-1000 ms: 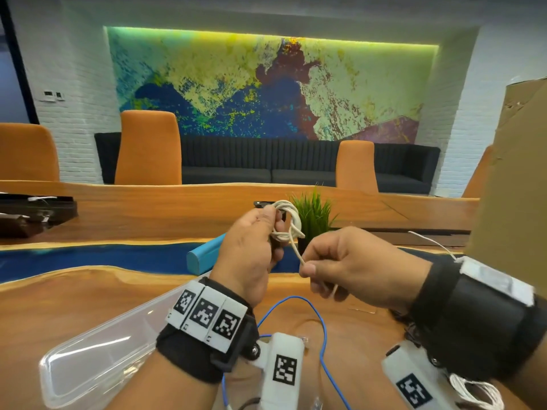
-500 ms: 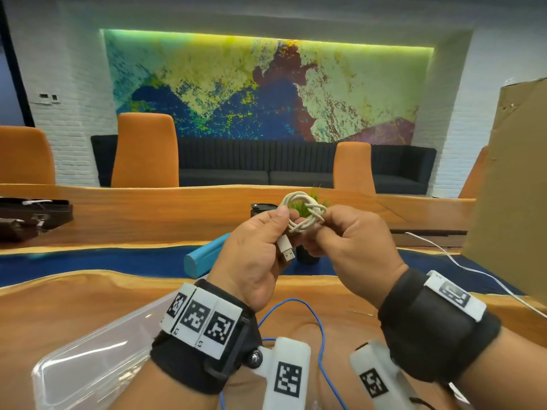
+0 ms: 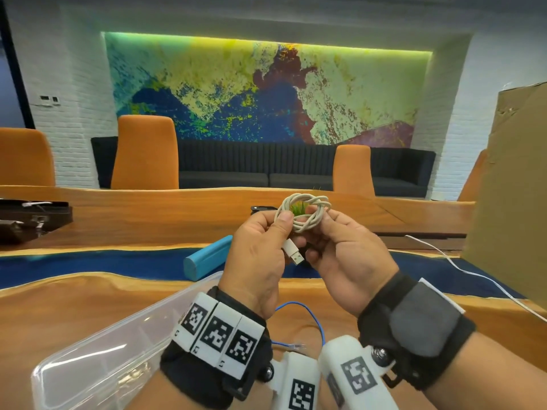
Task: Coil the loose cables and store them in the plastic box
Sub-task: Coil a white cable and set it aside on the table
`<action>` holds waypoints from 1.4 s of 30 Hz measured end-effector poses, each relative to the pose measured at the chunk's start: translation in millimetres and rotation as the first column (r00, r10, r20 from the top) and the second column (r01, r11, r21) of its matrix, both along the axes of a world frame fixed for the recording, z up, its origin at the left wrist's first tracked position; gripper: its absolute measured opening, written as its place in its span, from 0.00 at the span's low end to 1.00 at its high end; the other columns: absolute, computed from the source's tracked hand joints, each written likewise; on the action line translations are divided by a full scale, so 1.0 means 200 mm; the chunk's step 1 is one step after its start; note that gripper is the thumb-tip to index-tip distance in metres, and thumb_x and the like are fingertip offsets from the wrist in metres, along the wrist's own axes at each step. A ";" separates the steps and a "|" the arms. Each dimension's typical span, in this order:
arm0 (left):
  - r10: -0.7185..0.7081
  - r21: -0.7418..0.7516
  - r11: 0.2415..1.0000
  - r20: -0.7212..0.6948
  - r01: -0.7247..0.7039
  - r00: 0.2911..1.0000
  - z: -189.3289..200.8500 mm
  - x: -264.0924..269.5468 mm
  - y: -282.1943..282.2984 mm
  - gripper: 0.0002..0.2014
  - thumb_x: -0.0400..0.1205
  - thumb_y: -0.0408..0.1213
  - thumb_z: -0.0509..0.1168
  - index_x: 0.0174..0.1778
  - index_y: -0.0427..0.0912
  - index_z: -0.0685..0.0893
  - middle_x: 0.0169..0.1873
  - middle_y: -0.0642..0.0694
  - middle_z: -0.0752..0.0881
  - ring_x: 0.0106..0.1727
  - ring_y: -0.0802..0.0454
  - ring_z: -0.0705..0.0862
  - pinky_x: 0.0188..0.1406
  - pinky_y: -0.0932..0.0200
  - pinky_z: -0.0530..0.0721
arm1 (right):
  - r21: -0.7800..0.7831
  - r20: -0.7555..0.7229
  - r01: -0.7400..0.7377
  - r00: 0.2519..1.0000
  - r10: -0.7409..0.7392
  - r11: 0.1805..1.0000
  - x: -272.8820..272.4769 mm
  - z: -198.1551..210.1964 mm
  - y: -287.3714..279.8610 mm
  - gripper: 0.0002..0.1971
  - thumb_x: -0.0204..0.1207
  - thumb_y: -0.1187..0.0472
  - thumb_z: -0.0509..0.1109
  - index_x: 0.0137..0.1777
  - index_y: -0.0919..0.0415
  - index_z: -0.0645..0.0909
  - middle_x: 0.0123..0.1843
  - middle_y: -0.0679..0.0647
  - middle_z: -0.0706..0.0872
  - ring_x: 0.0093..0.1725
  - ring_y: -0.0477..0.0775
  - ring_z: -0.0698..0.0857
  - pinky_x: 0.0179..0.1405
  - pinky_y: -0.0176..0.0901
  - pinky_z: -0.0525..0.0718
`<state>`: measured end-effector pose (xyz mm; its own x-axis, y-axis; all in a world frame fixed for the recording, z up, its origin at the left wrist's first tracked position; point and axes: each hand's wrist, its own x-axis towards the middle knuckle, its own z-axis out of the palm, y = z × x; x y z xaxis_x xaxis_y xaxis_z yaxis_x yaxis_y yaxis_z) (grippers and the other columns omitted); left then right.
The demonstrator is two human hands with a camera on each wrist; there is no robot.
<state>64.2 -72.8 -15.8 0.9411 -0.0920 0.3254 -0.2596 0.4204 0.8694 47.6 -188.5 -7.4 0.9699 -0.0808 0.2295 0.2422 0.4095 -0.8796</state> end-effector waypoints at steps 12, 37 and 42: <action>-0.185 -0.036 0.982 -0.015 0.184 0.983 0.02 0.04 0.08 0.07 0.84 0.40 0.65 0.50 0.41 0.86 0.39 0.43 0.88 0.37 0.47 0.81 0.34 0.56 0.78 | -0.126 -0.032 -0.366 0.930 0.365 0.922 0.01 0.04 -0.10 0.15 0.73 0.55 0.66 0.57 0.57 0.85 0.46 0.56 0.80 0.42 0.52 0.76 0.38 0.48 0.71; -0.211 0.724 0.689 0.147 0.040 0.966 -0.10 0.00 -0.01 0.09 0.80 0.49 0.71 0.50 0.50 0.91 0.45 0.49 0.92 0.42 0.57 0.87 0.44 0.60 0.79 | -0.703 -0.429 -0.201 0.885 -0.182 0.682 -0.12 0.03 -0.69 0.10 0.79 0.66 0.71 0.59 0.67 0.82 0.42 0.63 0.87 0.34 0.53 0.85 0.37 0.42 0.89; -0.218 0.816 0.577 0.203 -0.041 0.955 -0.06 -0.03 0.01 0.08 0.79 0.50 0.70 0.48 0.53 0.90 0.41 0.53 0.92 0.40 0.60 0.87 0.43 0.59 0.80 | -0.847 -0.460 -0.263 0.800 -0.387 0.463 -0.11 -0.18 -0.84 0.03 0.78 0.68 0.72 0.50 0.66 0.86 0.38 0.63 0.89 0.31 0.54 0.86 0.35 0.46 0.89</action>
